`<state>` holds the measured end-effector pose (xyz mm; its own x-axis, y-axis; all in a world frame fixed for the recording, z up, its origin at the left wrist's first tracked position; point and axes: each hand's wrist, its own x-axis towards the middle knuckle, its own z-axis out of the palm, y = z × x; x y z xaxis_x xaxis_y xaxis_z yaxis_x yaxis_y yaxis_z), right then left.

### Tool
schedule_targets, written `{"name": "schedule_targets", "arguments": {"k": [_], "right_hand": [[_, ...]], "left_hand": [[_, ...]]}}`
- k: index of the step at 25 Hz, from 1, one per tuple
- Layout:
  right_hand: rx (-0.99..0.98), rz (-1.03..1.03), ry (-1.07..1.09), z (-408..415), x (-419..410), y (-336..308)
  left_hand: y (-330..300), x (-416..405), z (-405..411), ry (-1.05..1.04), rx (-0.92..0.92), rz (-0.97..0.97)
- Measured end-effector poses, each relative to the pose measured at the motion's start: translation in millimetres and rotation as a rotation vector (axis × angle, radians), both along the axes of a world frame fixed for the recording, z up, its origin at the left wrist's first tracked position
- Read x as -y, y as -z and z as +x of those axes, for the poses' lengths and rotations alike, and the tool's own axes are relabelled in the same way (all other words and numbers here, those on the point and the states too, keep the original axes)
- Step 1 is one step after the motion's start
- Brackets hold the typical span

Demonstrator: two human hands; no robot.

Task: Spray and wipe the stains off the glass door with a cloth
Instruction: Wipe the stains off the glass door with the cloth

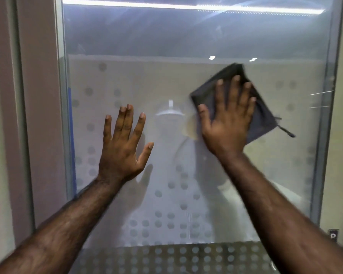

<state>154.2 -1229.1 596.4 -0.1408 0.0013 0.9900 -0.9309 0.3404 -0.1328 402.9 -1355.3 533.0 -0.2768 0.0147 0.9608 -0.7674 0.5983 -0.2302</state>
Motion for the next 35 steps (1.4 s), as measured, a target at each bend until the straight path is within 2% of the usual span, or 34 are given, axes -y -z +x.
{"name": "schedule_targets", "arguments": {"k": [4,6,8,11,13,15,19,21,22,25,26,28,31,35], "right_hand": [[-0.286,0.307,-0.145,38,-2,105],[-0.296,0.315,-0.151,13,-19,124],[-0.157,0.209,-0.046,-23,-28,95],[0.093,-0.001,0.021,-42,-27,0],[0.051,-0.028,0.013,-20,-12,-41],[-0.096,0.043,-0.035,17,8,-47],[-0.397,0.306,-0.173,54,12,36],[-0.400,0.364,-0.202,29,-5,83],[-0.322,0.335,-0.167,11,-15,103],[0.096,0.155,-0.023,-41,-41,155],[0.187,0.126,0.001,-48,-45,173],[0.238,0.140,0.005,-42,-43,217],[0.162,0.239,-0.055,0,-26,280],[-0.140,0.387,-0.176,67,2,331]], "left_hand": [[-1,1,4,0.010,0.005,-0.001],[-1,0,3,0.011,0.003,0.001],[0,0,2,0.013,0.003,0.002],[0,0,1,0.010,0.000,0.007],[-1,0,1,0.018,0.014,0.012],[-1,0,1,0.031,0.014,0.007],[-1,1,7,0.172,-0.017,0.017],[-2,-1,8,0.177,-0.032,0.030],[-1,-1,8,0.157,-0.029,0.040],[15,-1,14,0.085,0.015,0.022],[24,1,17,0.063,0.038,0.004],[40,4,25,0.041,0.081,-0.015],[48,8,27,0.038,0.063,-0.004],[50,9,28,0.054,0.071,-0.020]]}}
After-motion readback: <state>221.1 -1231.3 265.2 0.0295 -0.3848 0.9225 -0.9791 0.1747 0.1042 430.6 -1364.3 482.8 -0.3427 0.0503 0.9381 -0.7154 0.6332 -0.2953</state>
